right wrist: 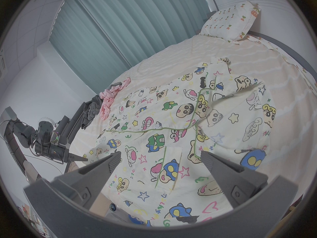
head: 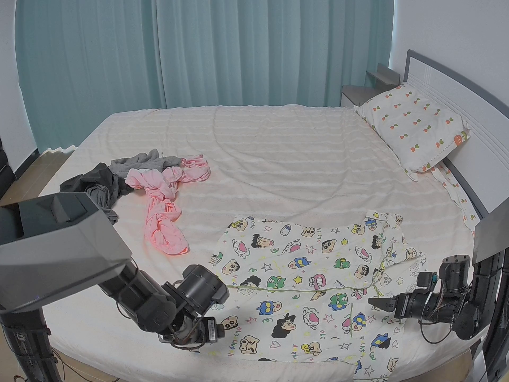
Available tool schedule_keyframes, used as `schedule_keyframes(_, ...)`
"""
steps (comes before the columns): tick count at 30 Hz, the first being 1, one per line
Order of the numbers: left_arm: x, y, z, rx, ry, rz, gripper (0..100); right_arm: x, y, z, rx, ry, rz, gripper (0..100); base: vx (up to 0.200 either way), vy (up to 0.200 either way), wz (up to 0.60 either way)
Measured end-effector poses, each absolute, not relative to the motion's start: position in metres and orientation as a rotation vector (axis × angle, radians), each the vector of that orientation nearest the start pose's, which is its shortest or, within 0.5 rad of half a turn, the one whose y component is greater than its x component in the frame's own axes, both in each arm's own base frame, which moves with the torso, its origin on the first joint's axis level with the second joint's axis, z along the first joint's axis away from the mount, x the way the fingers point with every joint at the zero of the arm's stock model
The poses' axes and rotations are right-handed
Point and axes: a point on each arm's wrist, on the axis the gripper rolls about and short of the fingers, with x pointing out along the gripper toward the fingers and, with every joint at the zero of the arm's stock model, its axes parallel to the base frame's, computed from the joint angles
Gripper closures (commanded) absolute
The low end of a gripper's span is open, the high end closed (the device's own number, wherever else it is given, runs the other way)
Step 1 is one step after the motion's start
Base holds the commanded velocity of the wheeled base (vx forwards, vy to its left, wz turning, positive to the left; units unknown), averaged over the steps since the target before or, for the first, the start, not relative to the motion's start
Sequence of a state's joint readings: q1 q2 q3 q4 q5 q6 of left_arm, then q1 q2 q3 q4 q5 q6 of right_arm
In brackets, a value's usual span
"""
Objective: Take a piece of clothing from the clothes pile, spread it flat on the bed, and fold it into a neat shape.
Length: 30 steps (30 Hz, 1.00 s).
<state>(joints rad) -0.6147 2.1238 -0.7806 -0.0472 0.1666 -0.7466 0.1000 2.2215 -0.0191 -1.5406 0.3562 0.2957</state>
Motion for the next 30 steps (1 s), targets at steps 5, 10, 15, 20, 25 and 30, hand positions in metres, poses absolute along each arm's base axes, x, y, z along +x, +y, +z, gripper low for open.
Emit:
schedule_keyframes(5, 0.274, -0.165, 0.013, -0.242, 1.160, 0.094, 0, 0.217, 0.031, -0.011, 0.365, 0.731, 0.341, 0, 0.000, 0.000, 0.00)
schedule_keyframes(10, 0.296, -0.171, 0.004, -0.245, 1.119, 0.127, 0, 0.217, 0.031, -0.012, 0.365, 0.735, 0.344, 0, 0.000, 0.000, 0.00)
schedule_keyframes(15, 0.313, -0.181, -0.017, -0.170, 1.079, 0.215, 0, 0.217, 0.032, -0.012, 0.365, 0.735, 0.345, 0, 0.000, 0.000, 0.00)
schedule_keyframes(20, 0.314, -0.191, -0.032, -0.092, 1.131, 0.242, 0, 0.217, 0.032, -0.012, 0.365, 0.736, 0.346, 0, 0.000, 0.000, 0.00)
schedule_keyframes(25, 0.309, -0.204, -0.037, -0.008, 1.160, 0.195, 0, 0.217, 0.032, -0.012, 0.365, 0.732, 0.346, 0, 0.000, 0.000, 0.00)
schedule_keyframes(30, 0.305, -0.207, -0.039, 0.030, 1.170, 0.170, 0, 0.217, 0.031, -0.012, 0.365, 0.732, 0.345, 0, 0.000, 0.000, 0.00)
